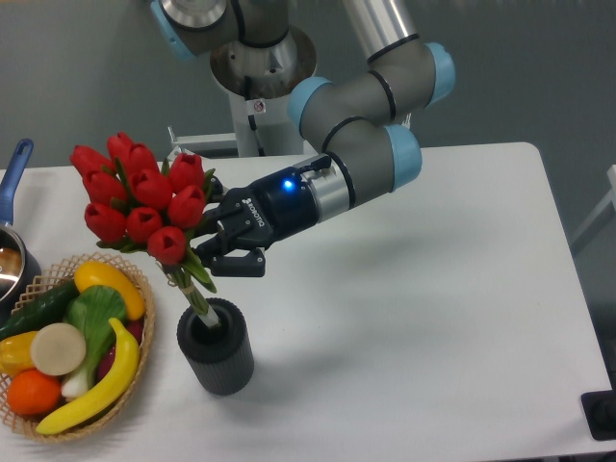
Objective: Insert the flowers into the vase
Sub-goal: 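Lower the tulip stems into the vase opening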
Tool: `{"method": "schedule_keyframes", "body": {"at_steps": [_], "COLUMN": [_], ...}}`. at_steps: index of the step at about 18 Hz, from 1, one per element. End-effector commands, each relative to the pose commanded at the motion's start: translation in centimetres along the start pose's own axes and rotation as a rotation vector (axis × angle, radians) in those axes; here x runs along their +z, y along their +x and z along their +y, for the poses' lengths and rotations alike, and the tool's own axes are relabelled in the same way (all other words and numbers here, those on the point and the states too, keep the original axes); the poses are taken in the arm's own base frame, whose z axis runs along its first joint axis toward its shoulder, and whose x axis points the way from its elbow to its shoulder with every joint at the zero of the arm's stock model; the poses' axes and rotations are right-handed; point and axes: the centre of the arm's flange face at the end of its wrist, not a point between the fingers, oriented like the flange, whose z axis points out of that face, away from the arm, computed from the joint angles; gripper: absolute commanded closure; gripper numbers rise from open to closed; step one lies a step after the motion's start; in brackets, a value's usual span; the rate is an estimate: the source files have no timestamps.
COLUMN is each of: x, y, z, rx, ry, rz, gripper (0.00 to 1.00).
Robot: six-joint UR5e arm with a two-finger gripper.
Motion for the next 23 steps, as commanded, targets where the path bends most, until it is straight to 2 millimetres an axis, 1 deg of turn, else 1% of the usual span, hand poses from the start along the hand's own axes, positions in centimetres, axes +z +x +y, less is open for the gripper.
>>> {"method": "schedule_keyframes", "body": {"at_steps": [2, 4, 7, 9, 14, 18, 23], "x": [0.1, 0.0, -0.2, -0.2, -0.4, -0.7, -1.2], "y": [0.0, -0.1, -0.6, -0.8, -1.4, -1.6, -2.1], "z": [0.8, 1.0, 2.3, 2.7, 4.8, 5.3, 7.6], "rx": [-0.015, -0.022, -0.046, -0.053, -0.087, -0.098, -0.134], "ry": [0.000, 0.005, 0.004, 0.004, 0.003, 0.003, -0.007], "rz": [0.002, 0.000, -0.003, -0.004, -0.007, -0.011, -0.022], "gripper": [0.68, 0.67, 0.67, 0.67, 0.67, 0.66, 0.66]}}
